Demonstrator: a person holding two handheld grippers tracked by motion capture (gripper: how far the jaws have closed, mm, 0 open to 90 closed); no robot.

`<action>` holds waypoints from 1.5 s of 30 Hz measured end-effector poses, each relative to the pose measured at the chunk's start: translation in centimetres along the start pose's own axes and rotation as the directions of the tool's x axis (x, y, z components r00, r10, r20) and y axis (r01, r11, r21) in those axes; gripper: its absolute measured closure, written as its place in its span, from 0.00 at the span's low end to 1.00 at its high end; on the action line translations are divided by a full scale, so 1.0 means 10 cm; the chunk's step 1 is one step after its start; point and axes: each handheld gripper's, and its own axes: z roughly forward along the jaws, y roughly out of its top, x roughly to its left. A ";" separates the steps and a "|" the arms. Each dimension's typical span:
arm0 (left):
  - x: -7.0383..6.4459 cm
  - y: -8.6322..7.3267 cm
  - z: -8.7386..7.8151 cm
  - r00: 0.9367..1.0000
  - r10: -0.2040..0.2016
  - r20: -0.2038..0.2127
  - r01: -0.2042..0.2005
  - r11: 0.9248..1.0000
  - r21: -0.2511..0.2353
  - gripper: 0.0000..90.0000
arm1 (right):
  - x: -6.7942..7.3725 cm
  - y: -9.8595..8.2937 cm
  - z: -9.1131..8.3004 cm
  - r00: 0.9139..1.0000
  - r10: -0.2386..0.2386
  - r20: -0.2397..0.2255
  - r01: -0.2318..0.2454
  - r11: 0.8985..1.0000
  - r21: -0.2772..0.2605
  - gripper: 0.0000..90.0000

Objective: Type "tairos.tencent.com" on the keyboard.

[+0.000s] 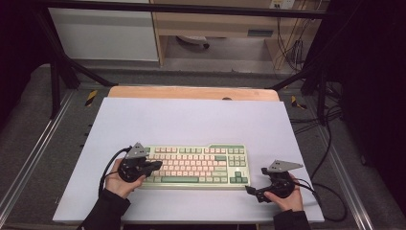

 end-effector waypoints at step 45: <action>-0.12 0.18 0.60 0.999 0.038 -0.033 -0.037 0.999 0.033 1.00 | 0.00 0.00 0.00 1.000 -0.003 -0.004 0.003 1.000 0.001 0.01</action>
